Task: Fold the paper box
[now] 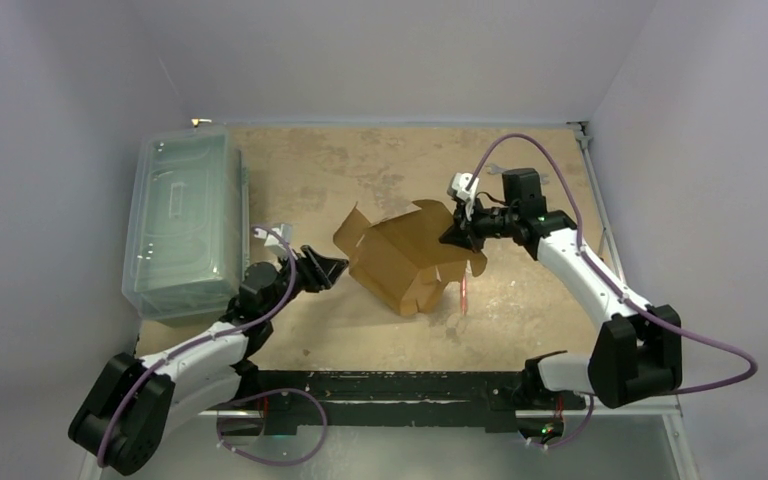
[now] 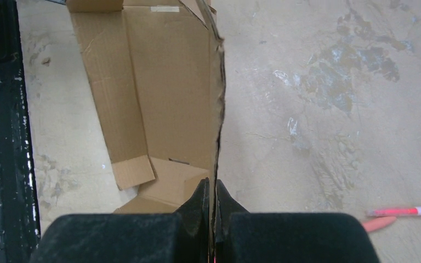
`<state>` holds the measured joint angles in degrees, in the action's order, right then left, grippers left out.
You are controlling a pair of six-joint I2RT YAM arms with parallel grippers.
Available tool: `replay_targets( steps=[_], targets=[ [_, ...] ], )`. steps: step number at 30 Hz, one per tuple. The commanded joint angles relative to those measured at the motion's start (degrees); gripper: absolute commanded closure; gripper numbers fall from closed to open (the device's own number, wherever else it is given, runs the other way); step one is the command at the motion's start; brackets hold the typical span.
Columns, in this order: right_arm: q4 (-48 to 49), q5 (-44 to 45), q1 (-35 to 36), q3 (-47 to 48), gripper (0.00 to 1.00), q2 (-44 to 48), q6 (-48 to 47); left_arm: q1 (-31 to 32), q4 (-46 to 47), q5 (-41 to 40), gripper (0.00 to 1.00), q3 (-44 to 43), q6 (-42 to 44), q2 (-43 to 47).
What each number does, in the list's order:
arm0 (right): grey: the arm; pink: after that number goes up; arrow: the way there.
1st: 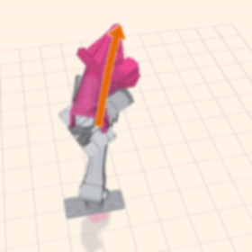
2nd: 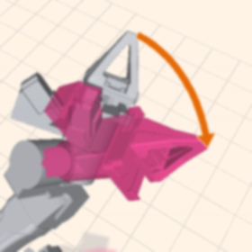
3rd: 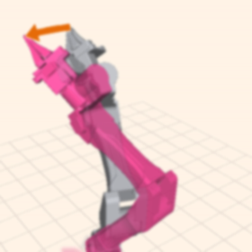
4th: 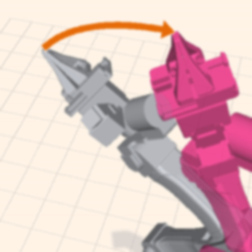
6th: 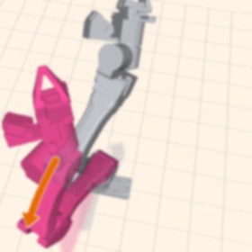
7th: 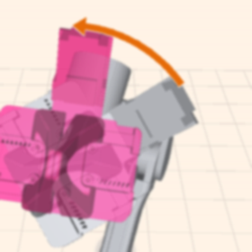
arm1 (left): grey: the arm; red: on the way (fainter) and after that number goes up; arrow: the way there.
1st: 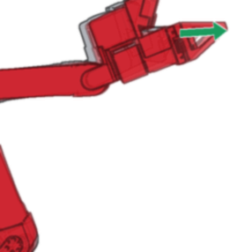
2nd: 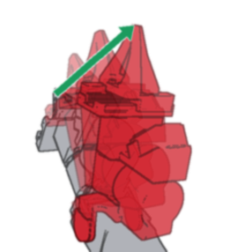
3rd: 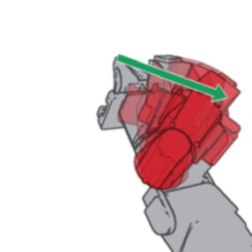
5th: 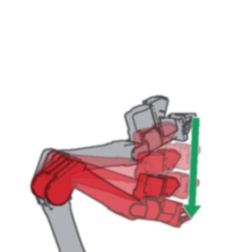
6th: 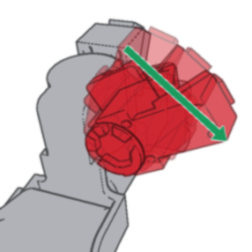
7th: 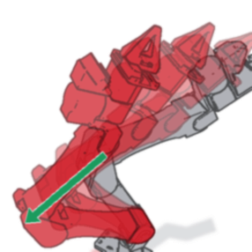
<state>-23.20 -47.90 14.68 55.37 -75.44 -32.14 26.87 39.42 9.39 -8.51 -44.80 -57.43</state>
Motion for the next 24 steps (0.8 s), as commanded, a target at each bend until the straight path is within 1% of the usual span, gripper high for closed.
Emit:
replay_targets(
  steps=[1, 3, 11, 13, 16, 19, 21, 23, 24],
  targets=[
    [-0.47, -1.73, -0.42, 2.55, 1.0, 2.43, -2.16, -0.51, -9.22, -7.03, 0.48, -1.01, 1.94, 3.99],
    [-0.7, -1.33, -0.44, 2.63, 1.0, 2.64, -2.61, -0.59, -13.44, -9.07, 0.48, -2.11, 2.92, 5.63],
    [-1.26, -0.06, -0.83, 2.63, 1.0, 3.14, -3.53, -0.68, -22.15, -15.02, 0.49, -5.09, 7.41, 13.13],
    [-1.24, 0.28, -0.85, 2.55, 1.0, 3.27, -3.63, -0.68, -23.05, -15.14, 0.5, -5.19, 8.03, 16.32],
    [-1.12, 0.68, -0.95, 2.46, 1.0, 3.5, -3.8, -0.68, -21.46, -12.48, 0.51, -5.35, 7.07, 20.0],
    [-1.22, 0.72, -0.88, 2.49, 1.0, 3.54, -3.94, -0.68, -26.12, -11.8, 0.5, -9.1, 8.3, 21.27],
    [-1.44, 0.47, -0.88, 2.5, 1.0, 3.74, -4.18, -0.69, -29.69, -12.36, 0.48, -11.85, 9.33, 20.95],
    [-1.5, 0.15, -0.88, 2.46, 1.0, 4.01, -4.46, -0.68, -32.54, -12.71, 0.41, -14.51, 9.31, 20.51],
    [-1.54, -0.02, -0.93, 2.38, 1.0, 4.17, -4.57, -0.68, -32.97, -12.93, 0.39, -15.48, 9.17, 20.29]
  ],
)
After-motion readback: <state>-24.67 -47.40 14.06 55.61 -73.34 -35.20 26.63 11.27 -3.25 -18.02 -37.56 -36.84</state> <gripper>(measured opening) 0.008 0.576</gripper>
